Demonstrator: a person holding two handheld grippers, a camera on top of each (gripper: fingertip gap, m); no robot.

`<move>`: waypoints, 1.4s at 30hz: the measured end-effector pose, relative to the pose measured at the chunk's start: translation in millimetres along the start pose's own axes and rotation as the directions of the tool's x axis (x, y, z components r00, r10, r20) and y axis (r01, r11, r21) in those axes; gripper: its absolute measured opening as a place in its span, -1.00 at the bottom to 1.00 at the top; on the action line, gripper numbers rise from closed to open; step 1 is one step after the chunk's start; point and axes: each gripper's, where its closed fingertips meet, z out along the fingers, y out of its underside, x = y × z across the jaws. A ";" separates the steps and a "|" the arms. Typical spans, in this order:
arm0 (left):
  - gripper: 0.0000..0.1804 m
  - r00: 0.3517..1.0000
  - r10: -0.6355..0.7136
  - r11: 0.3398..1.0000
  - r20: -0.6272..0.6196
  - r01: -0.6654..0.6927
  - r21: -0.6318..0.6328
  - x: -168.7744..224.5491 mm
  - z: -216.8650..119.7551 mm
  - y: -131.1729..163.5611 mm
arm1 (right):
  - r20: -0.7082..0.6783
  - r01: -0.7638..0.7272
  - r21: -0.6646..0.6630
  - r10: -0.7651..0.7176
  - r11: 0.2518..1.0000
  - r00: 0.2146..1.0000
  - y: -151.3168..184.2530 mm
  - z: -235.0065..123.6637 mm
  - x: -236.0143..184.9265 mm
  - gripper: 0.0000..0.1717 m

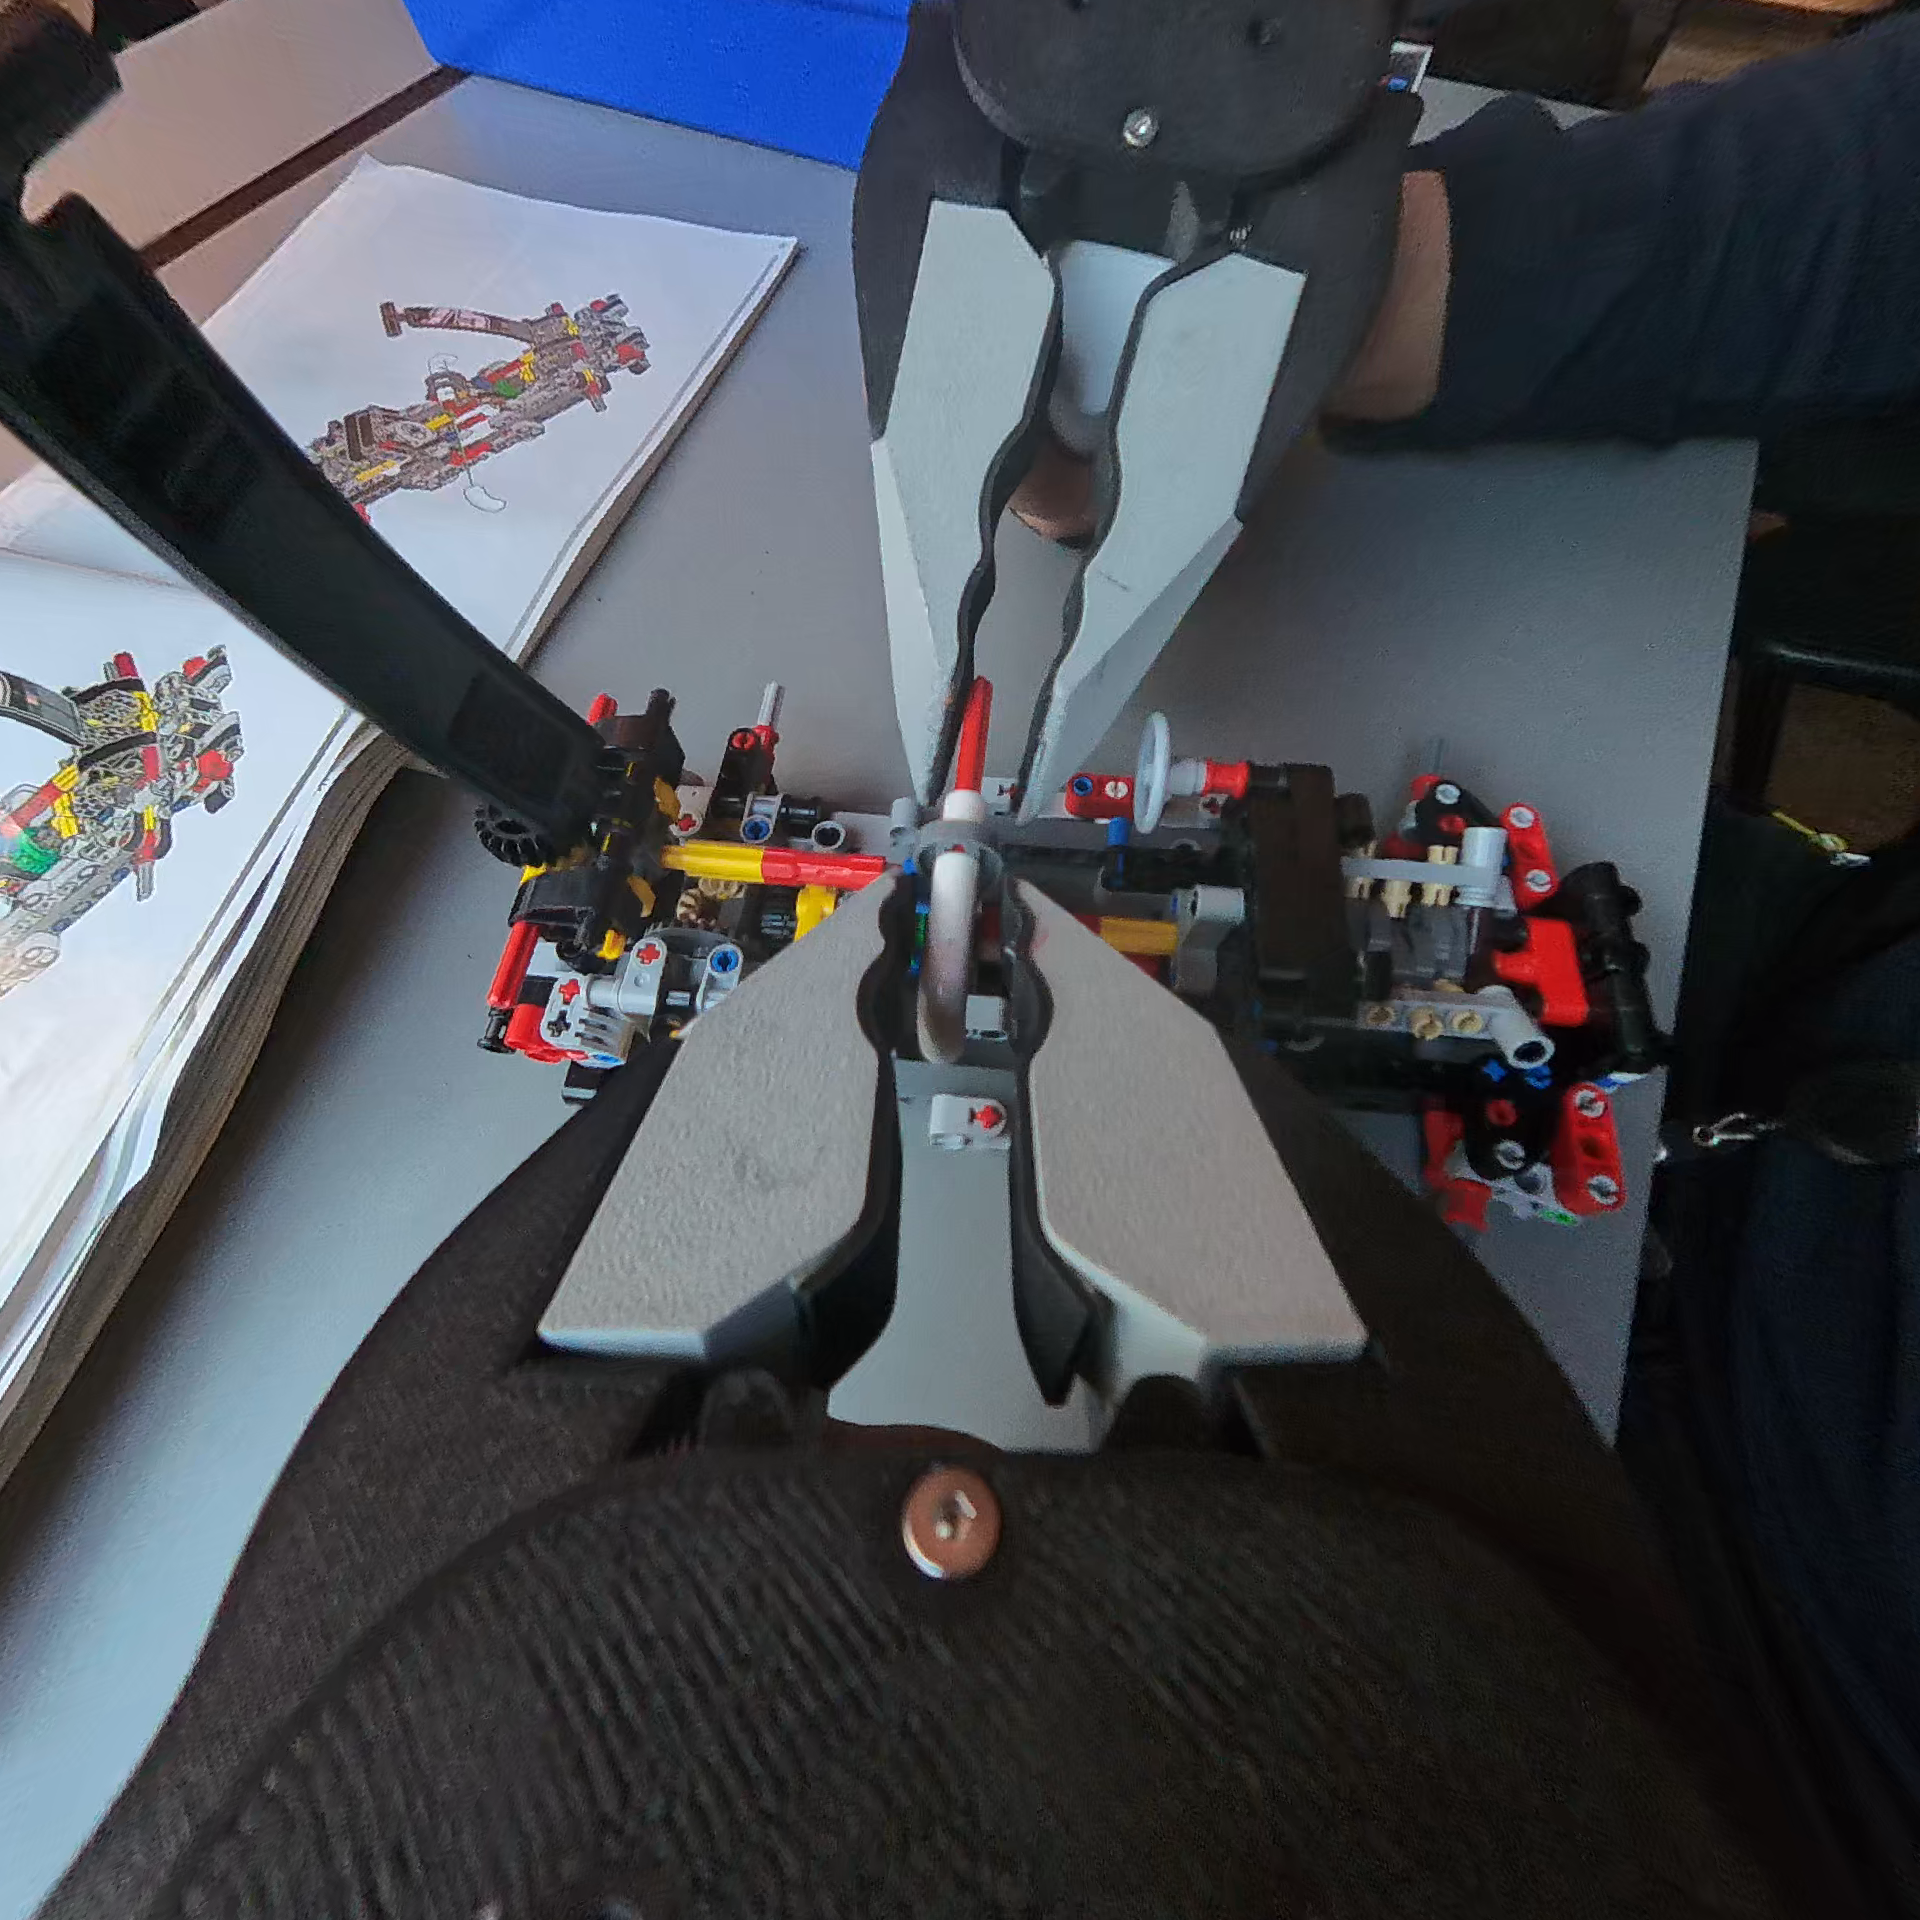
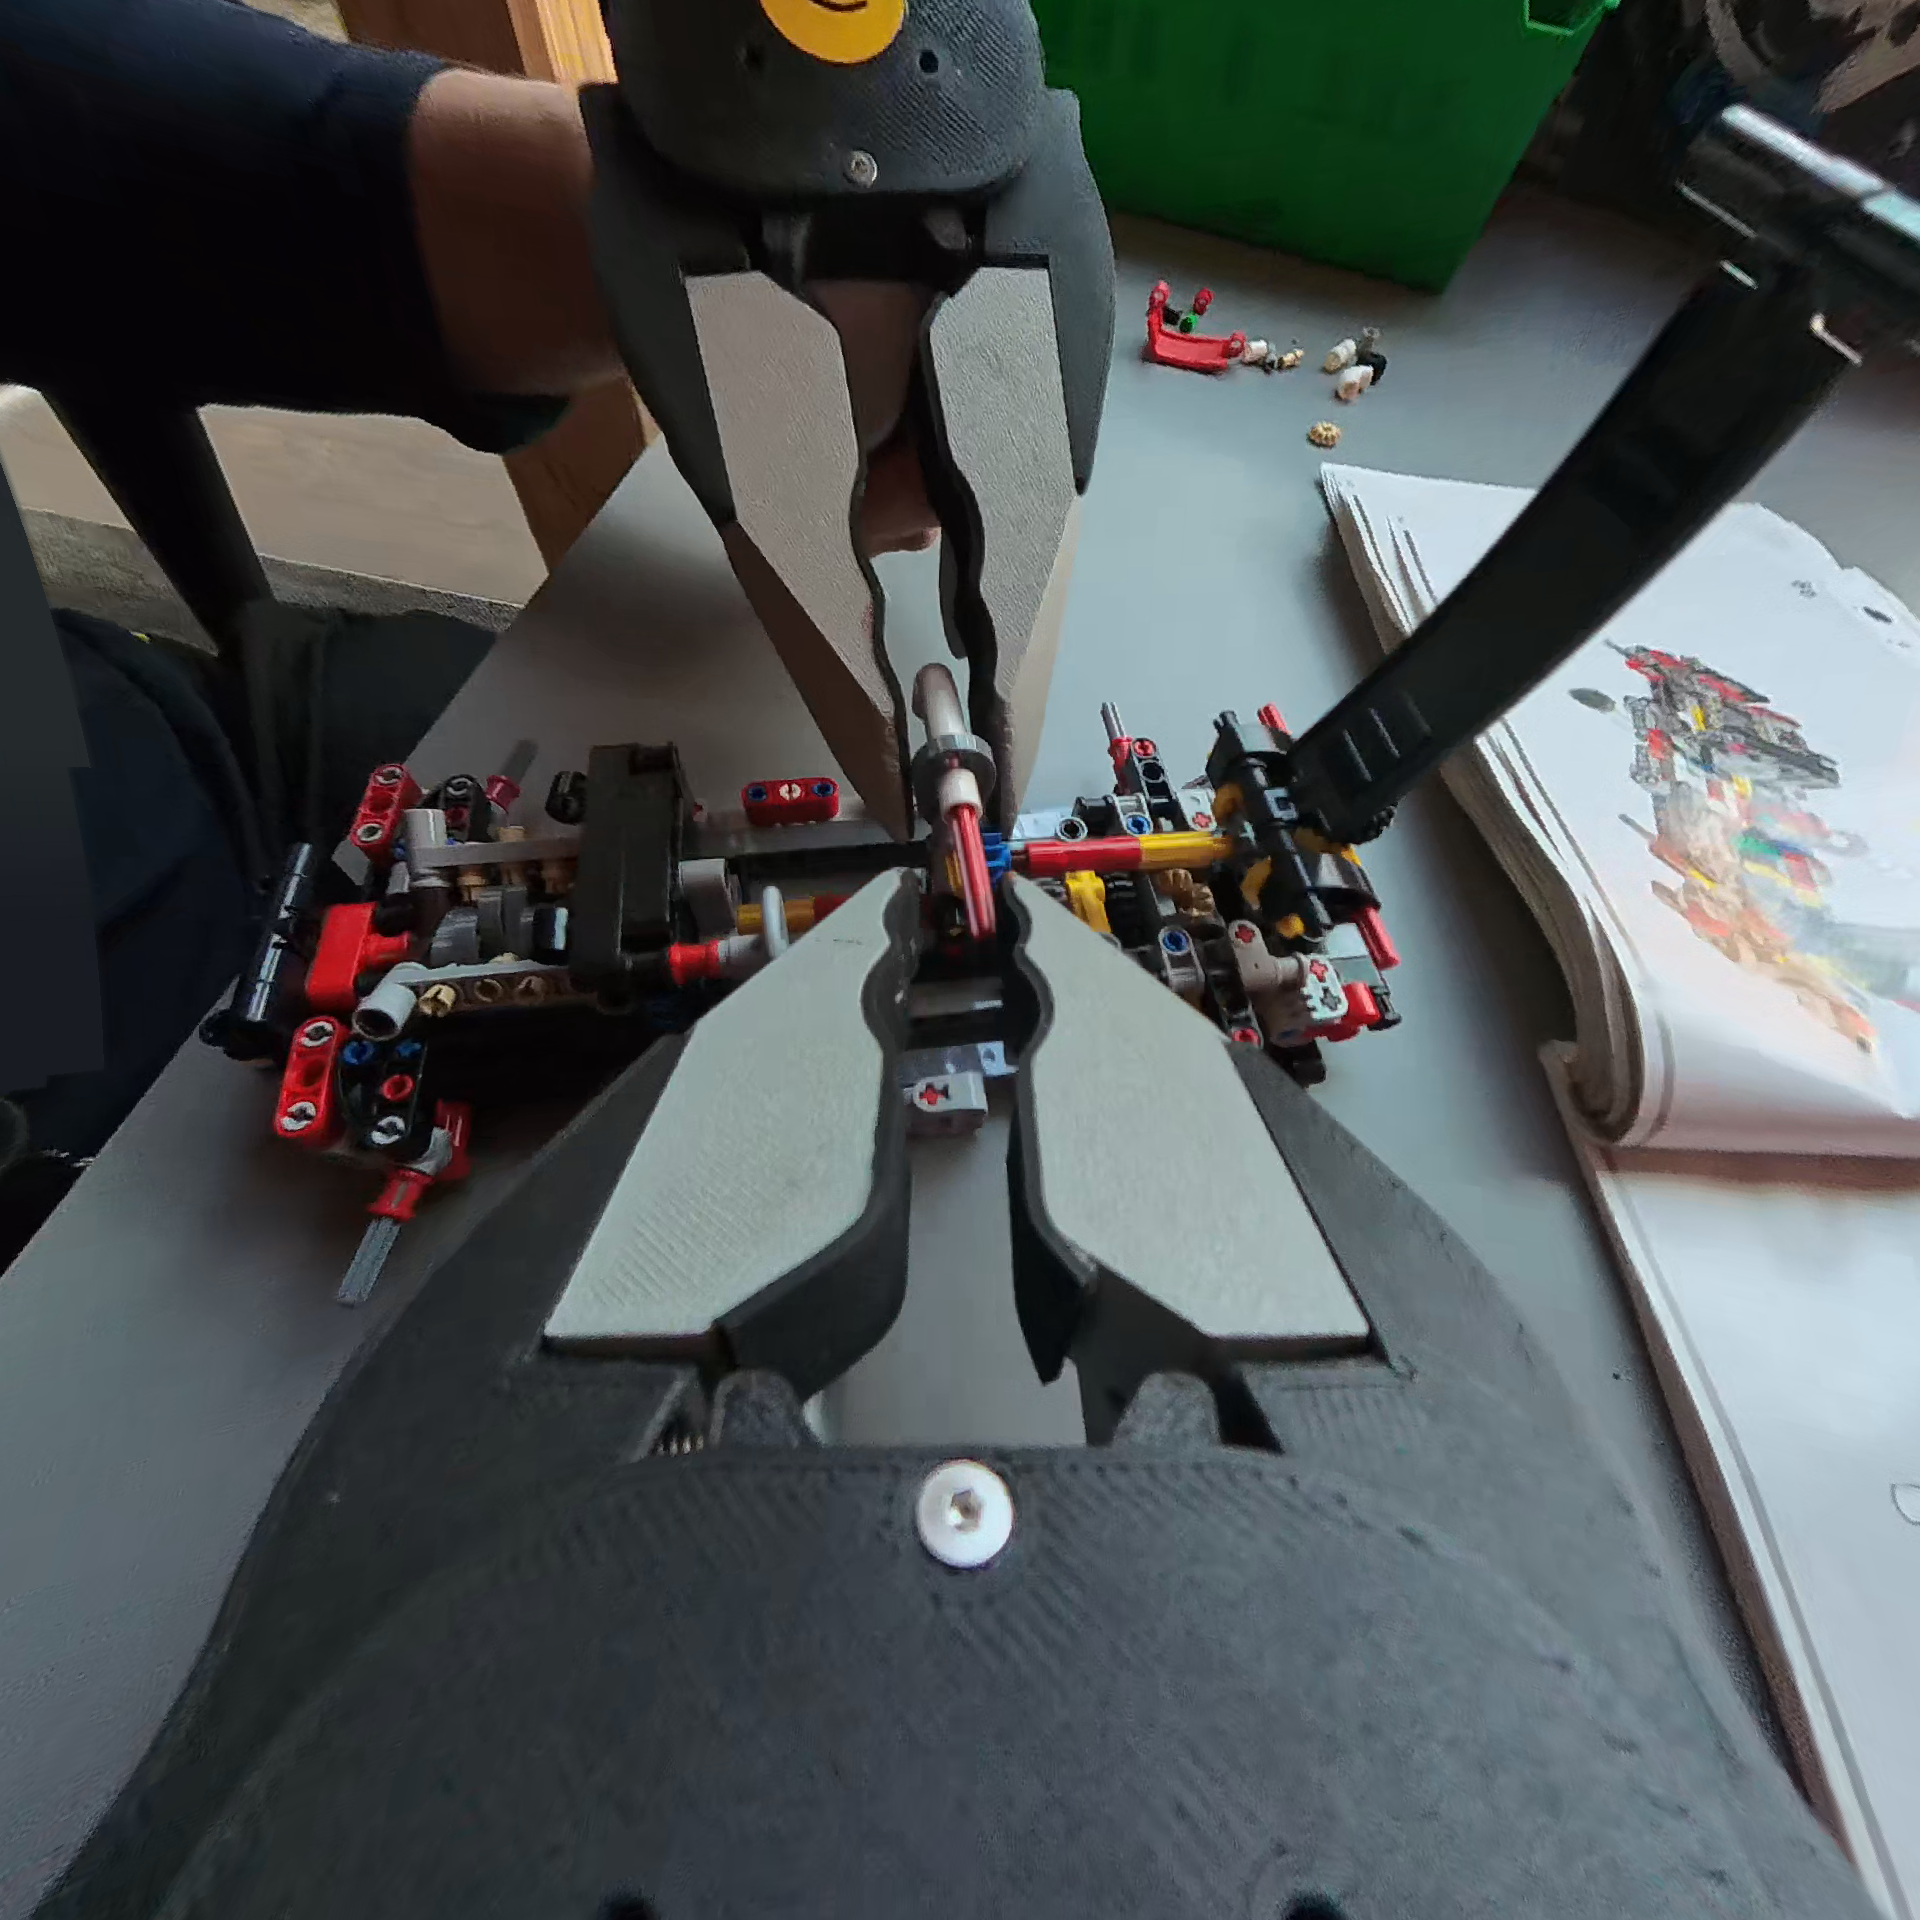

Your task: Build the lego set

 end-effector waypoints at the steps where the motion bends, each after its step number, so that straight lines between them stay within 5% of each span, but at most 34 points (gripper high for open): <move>1: -0.84 1.000 0.008 1.000 -0.003 -0.008 -0.006 0.7 0.0 2.2 | -0.015 0.017 -0.004 -0.017 1.000 1.000 -0.1 1.4 1.4 -0.90; 6: -0.73 0.999 0.045 0.999 -0.012 -0.045 -0.011 0.6 4.9 7.2 | -0.016 0.026 -0.001 -0.026 1.000 1.000 0.5 3.1 2.4 -0.96; 42: -0.86 0.995 0.093 0.992 0.025 -0.094 0.081 -4.8 8.5 -3.8 | 0.041 -0.035 0.003 0.035 0.999 0.999 3.2 2.3 3.0 -1.00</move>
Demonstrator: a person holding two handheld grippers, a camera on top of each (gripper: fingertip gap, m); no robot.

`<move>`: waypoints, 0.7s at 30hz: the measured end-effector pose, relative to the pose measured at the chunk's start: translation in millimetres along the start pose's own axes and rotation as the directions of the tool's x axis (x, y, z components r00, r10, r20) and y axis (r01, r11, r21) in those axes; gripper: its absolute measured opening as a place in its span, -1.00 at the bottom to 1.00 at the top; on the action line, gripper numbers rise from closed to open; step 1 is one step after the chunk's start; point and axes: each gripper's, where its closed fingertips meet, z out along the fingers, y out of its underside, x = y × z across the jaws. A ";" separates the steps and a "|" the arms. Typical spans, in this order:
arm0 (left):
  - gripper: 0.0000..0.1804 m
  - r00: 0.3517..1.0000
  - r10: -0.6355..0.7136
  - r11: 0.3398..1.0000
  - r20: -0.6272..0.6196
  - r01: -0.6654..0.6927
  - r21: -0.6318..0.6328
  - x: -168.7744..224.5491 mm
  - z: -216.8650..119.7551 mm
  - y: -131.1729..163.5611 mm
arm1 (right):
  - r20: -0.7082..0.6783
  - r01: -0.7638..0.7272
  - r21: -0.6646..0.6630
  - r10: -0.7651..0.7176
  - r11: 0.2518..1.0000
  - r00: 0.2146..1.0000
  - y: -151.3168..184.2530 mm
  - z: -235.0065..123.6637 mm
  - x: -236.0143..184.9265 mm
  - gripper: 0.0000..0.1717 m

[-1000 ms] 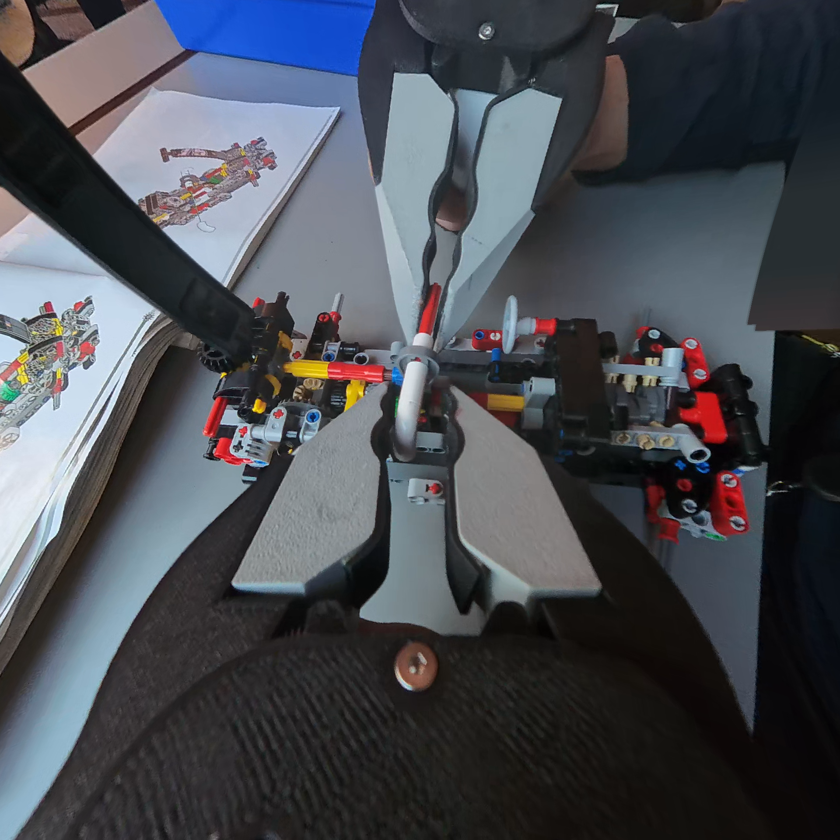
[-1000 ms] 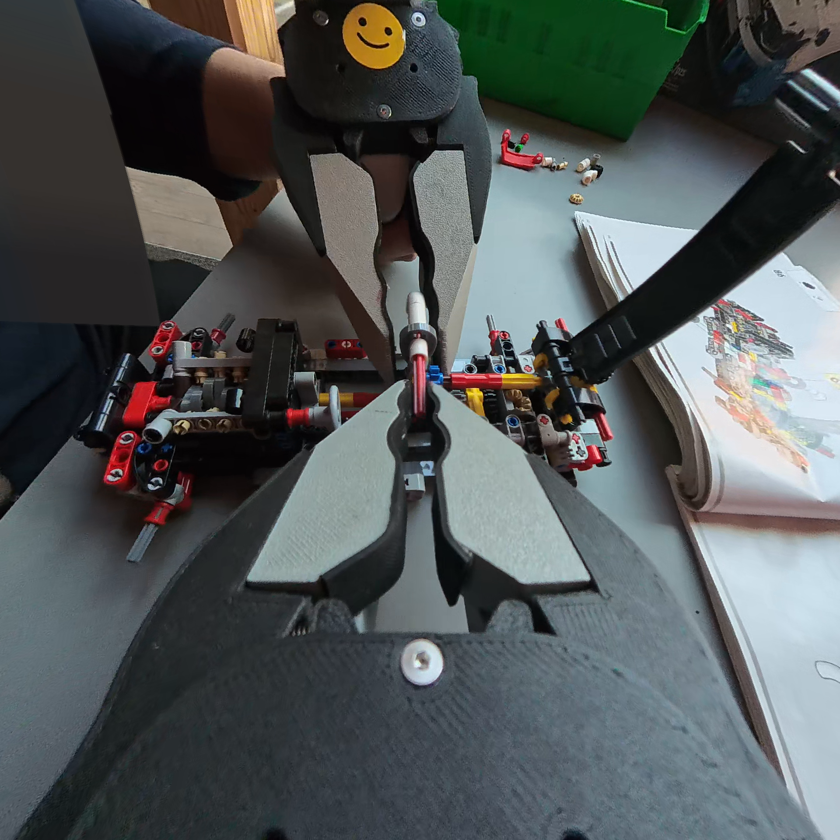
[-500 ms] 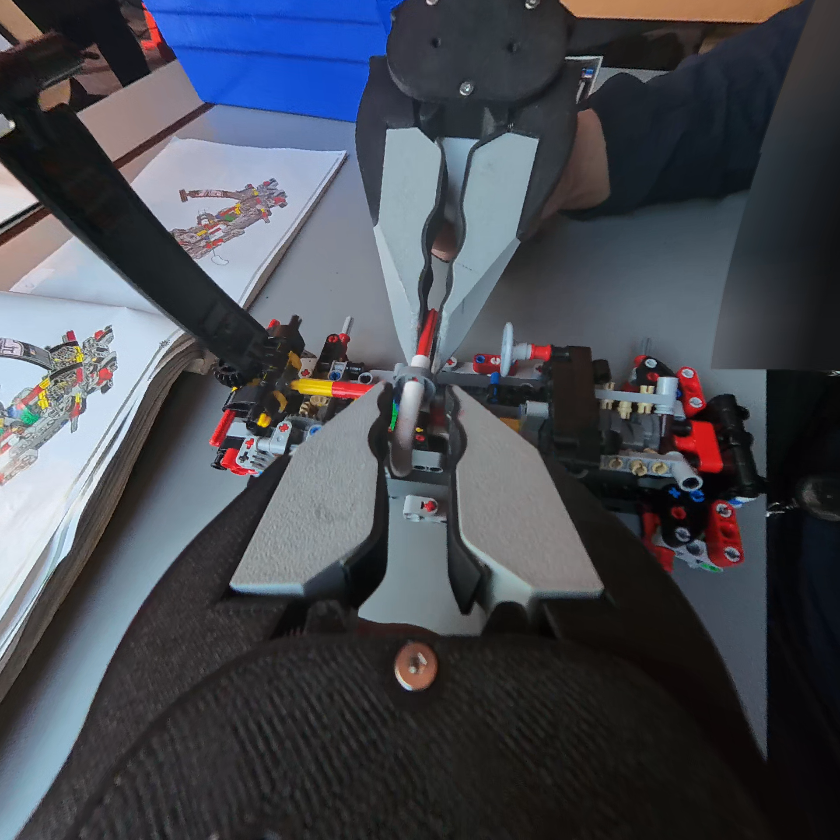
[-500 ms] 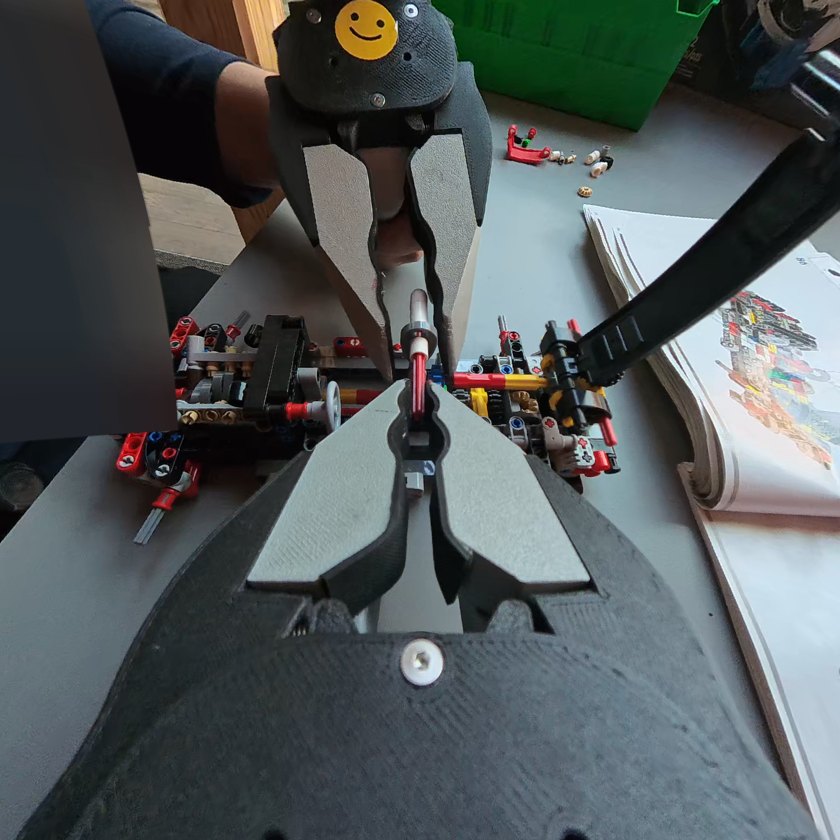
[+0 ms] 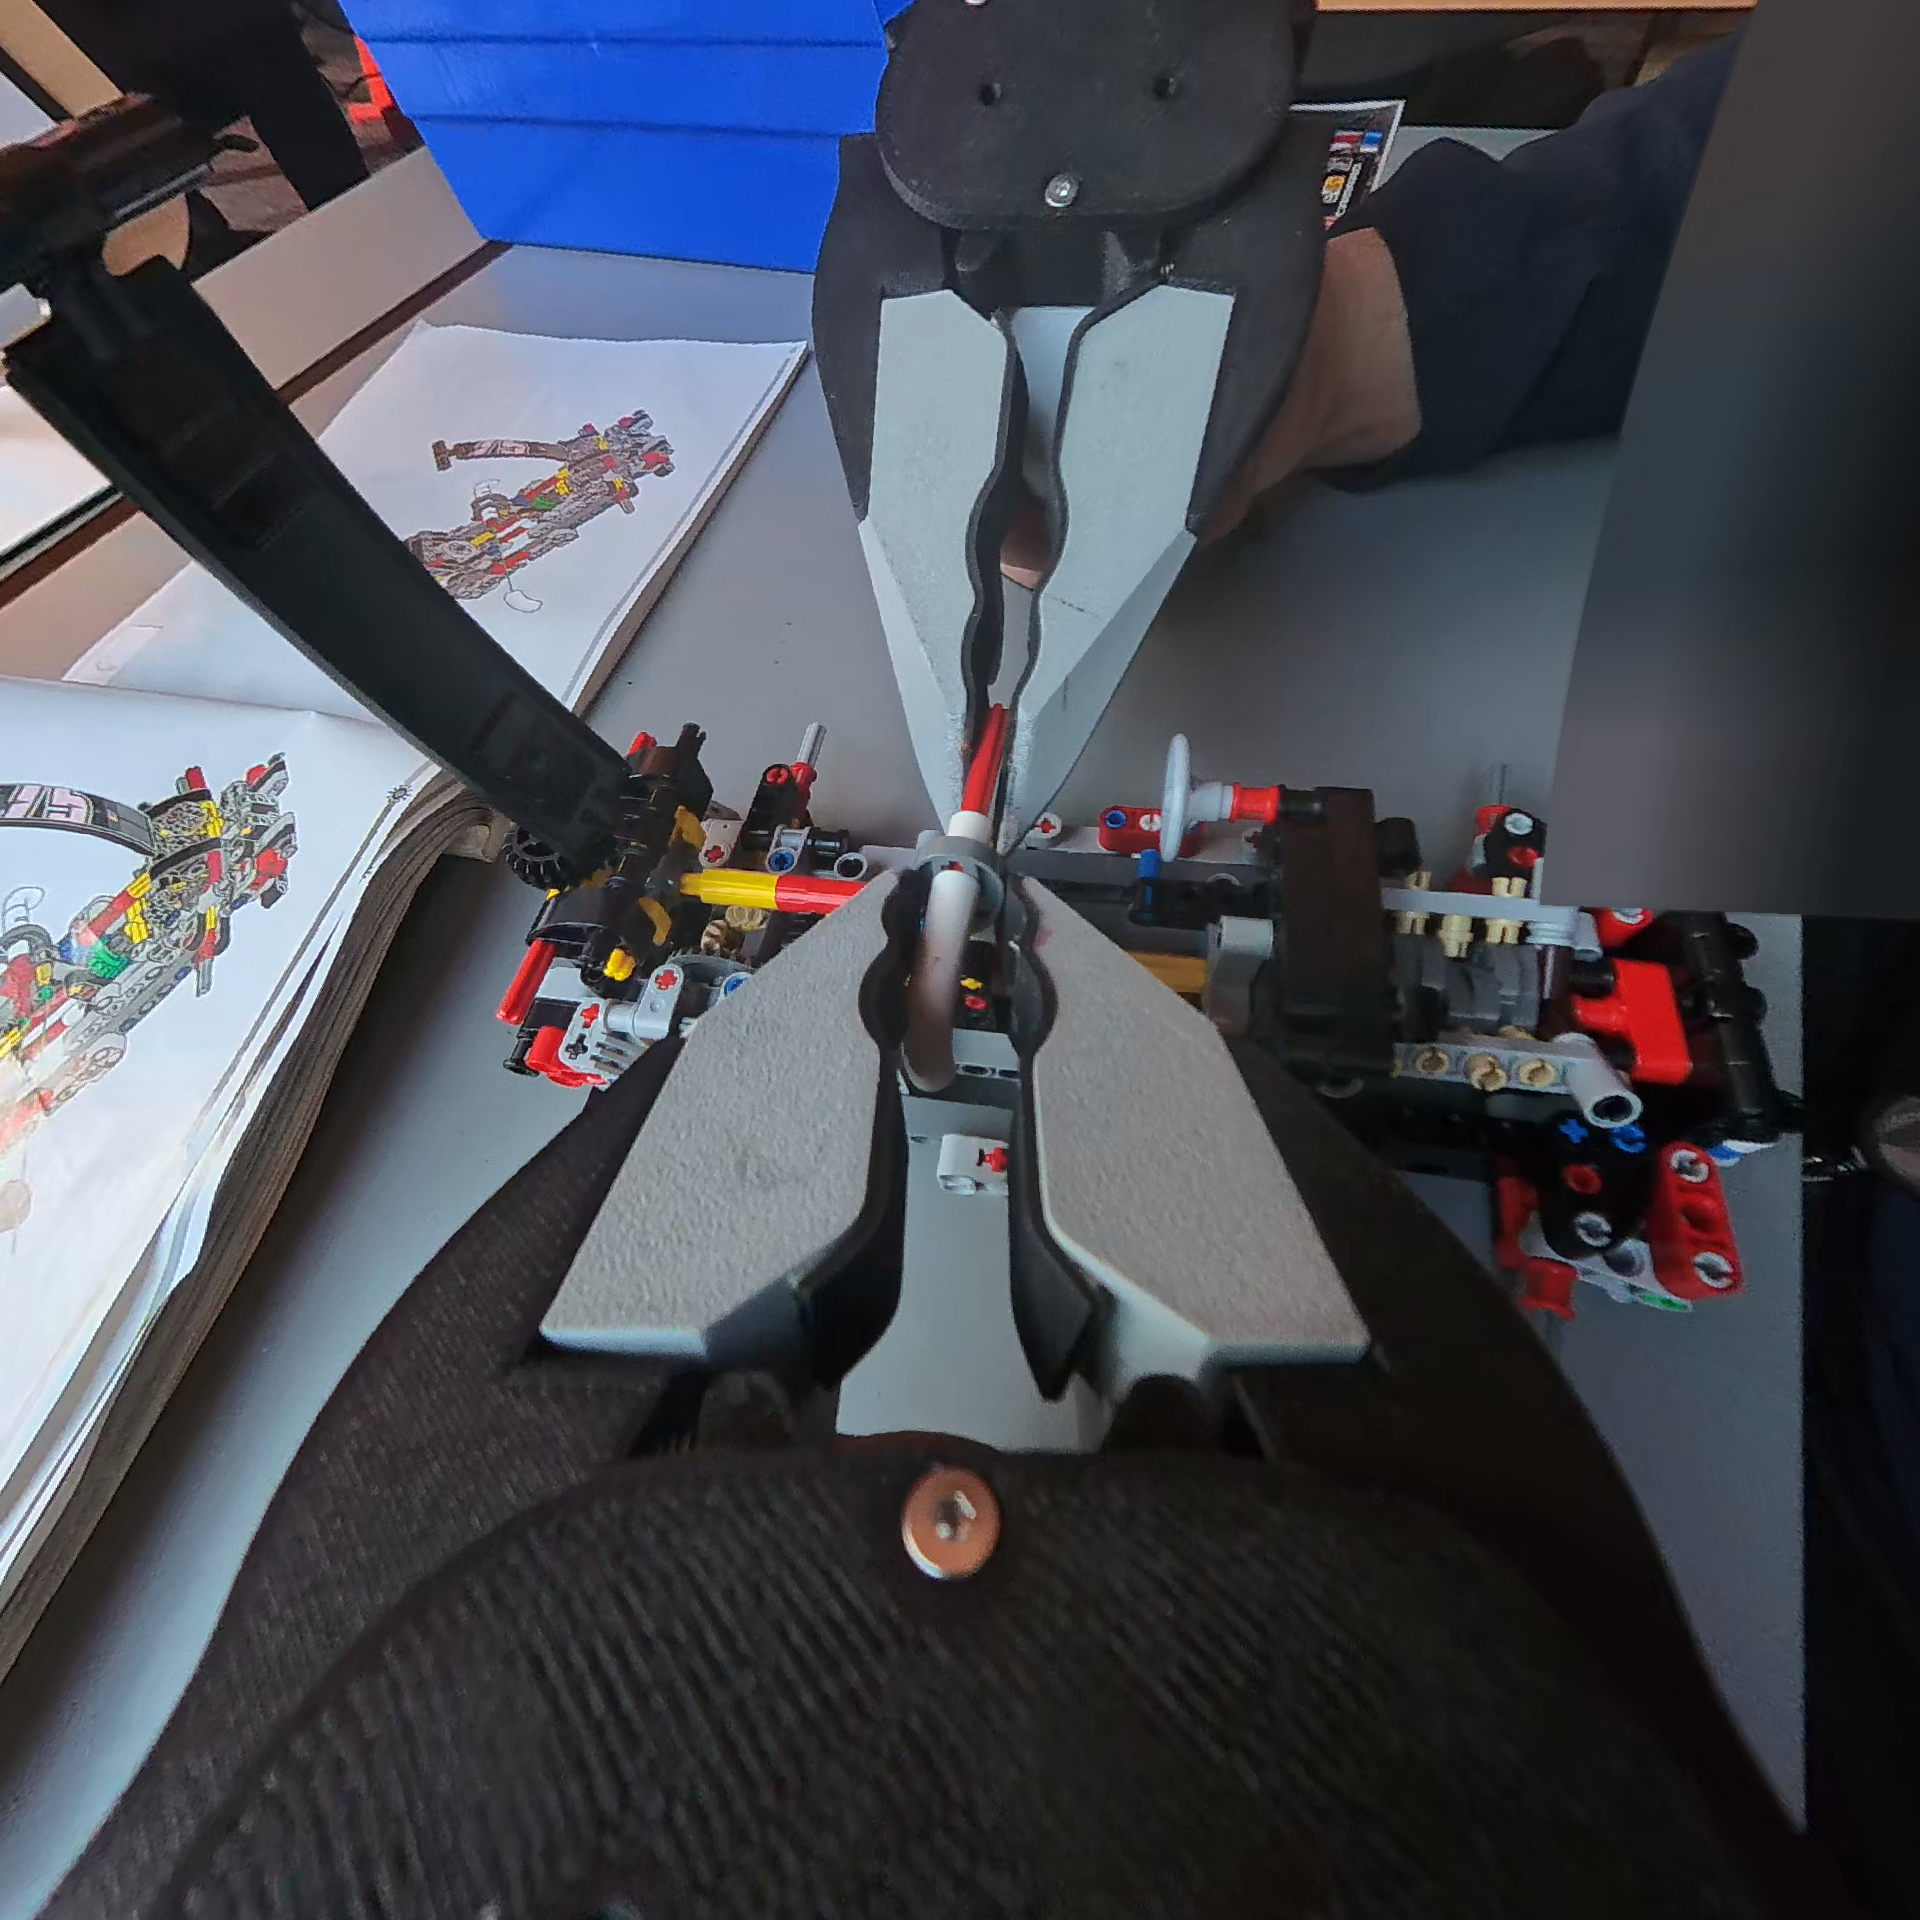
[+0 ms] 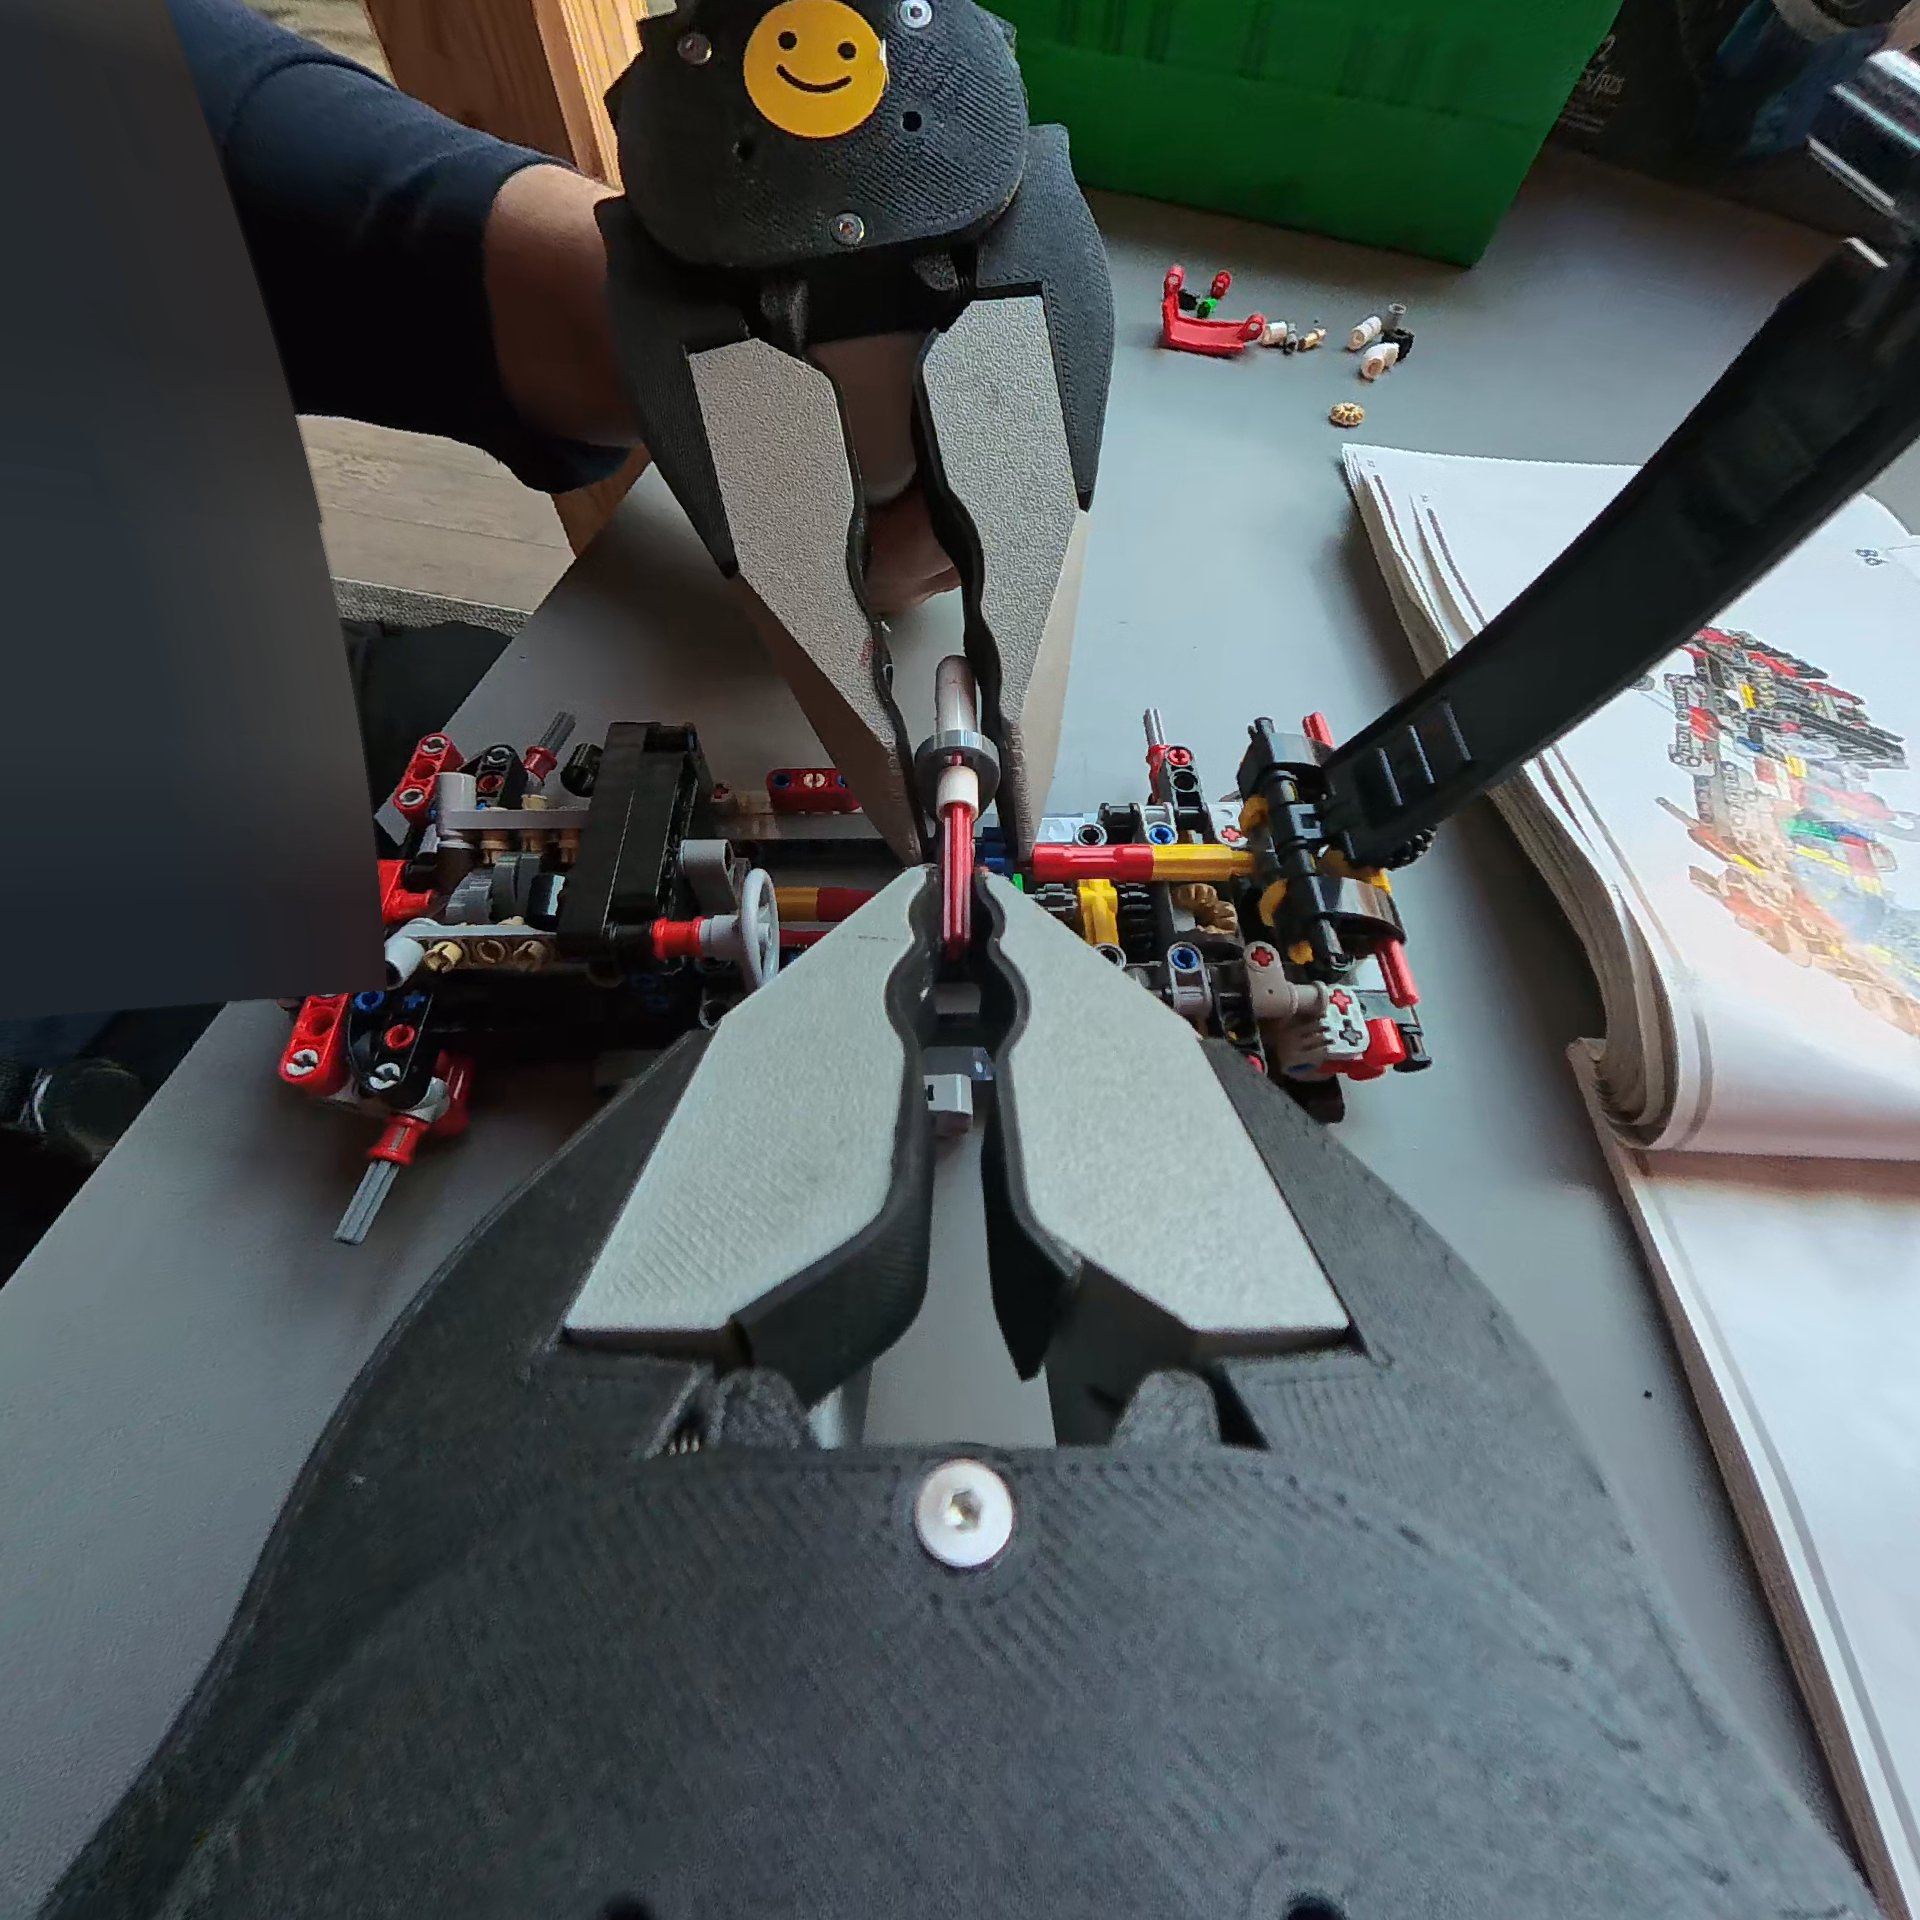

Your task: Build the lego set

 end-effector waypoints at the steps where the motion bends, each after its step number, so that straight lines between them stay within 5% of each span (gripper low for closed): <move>1: -0.86 1.000 0.001 1.000 0.002 -0.001 0.000 -0.1 0.0 0.1 | 0.000 0.000 0.000 0.000 1.000 1.000 0.0 -0.1 0.1 -1.00; 21: -0.86 1.000 0.018 1.000 0.013 -0.018 0.000 -0.3 0.1 0.4 | -0.002 0.000 0.000 0.000 1.000 1.000 0.5 -0.8 0.2 -1.00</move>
